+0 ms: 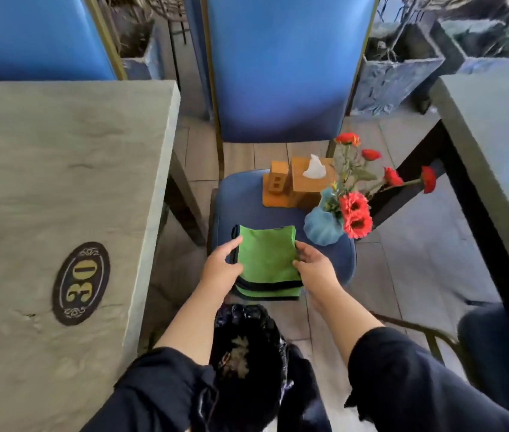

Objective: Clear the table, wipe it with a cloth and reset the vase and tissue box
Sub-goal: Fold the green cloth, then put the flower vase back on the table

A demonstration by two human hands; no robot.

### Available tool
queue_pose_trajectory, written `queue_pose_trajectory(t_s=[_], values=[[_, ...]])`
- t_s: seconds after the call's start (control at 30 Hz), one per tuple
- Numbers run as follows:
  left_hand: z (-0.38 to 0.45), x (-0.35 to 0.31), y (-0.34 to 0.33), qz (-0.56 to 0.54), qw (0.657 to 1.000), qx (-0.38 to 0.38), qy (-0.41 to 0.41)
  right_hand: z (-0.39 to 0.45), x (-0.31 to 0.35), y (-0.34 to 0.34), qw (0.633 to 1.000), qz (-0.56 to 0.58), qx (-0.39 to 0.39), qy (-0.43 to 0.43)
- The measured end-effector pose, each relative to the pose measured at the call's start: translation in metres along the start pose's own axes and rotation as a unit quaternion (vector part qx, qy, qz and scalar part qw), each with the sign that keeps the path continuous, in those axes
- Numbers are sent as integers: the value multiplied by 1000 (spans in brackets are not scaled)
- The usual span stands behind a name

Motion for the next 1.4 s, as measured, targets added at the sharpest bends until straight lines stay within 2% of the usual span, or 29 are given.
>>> queue_pose_trajectory(t_s=[0.1,0.27,0.37,0.47,0.53,0.63,0.7,0.73,0.8,0.87,0.9,1.0,1.1,1.23,1.4], values=[[42,13,-8,-1,1000,-19,18,61,1,-7,996,-86,10,21],[104,53,-27,-17,999,-25,36,129,-20,-13,986,-167,21,1],[126,71,-35,-67,994,-44,76,147,-31,-15,986,-165,40,-5],[132,83,-40,-58,993,-50,92,146,-36,-7,993,-114,40,-13],[127,77,-44,-20,995,-59,78,137,-43,9,996,-86,-16,-27],[116,52,-59,97,991,-93,10,122,-45,43,977,-44,-210,1],[109,32,-81,91,991,-94,-40,118,-37,62,961,-23,-273,44],[107,25,-95,75,992,-78,-61,119,-33,69,963,-38,-265,36],[107,16,-125,36,996,-28,-80,126,-33,78,980,-50,-192,0],[110,12,-152,-20,998,21,-62,129,-34,82,991,-20,-120,-48],[109,11,-163,-52,997,39,-43,129,-30,83,993,-26,-106,-45],[108,10,-186,-113,991,73,-5,133,-10,87,986,-100,-128,32],[105,6,-194,-121,990,77,14,131,-7,90,983,-133,-123,39],[110,9,-196,-132,988,82,22,124,-6,96,986,-103,-121,41],[101,-6,-187,-122,990,76,11,113,17,97,971,-102,-149,156]])
Point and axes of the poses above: each hand's wrist, its own z-axis towards the middle knuckle, its own y-axis out of the back of the hand, x = y × z, the point moved 4 cm from there along z, towards the middle knuckle, and after that the axes turned 8 degrees about -y, right-handed, at the moved point
